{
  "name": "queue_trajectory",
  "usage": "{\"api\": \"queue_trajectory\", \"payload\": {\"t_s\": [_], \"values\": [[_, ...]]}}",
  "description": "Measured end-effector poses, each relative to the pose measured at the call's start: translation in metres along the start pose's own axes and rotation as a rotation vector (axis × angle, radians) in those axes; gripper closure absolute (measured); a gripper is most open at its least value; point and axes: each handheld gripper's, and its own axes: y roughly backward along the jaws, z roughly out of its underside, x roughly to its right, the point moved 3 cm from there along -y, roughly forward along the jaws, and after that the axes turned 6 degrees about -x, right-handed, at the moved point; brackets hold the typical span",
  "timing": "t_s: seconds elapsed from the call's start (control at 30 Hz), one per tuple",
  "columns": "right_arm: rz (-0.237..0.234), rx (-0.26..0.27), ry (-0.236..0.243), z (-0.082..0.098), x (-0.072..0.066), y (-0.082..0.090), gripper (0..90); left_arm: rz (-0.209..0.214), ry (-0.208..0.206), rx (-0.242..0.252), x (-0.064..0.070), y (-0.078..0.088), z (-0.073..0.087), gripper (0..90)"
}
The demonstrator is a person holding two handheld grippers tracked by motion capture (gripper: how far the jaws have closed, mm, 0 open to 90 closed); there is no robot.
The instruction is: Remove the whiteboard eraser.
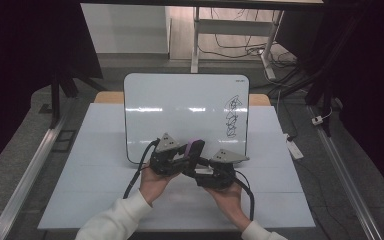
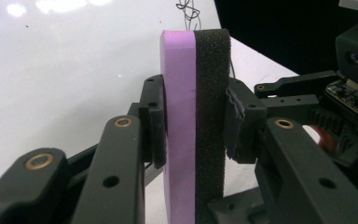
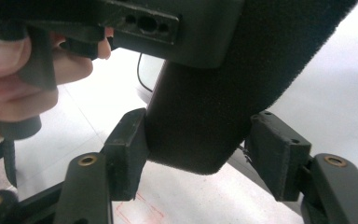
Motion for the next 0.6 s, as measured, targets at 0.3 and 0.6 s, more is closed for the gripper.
{"api": "queue_trajectory", "payload": {"t_s": [0.3,0.6], "values": [[-0.057,0.029,0.072,0.001,0.005,0.010,42.7,0.091,0.003,0.018,-0.005,0.006,-0.001,52.4],[-0.101,0.040,0.109,0.003,0.009,0.016,43.7,0.131,-0.003,0.034,-0.012,0.011,-0.002,38.4]]}}
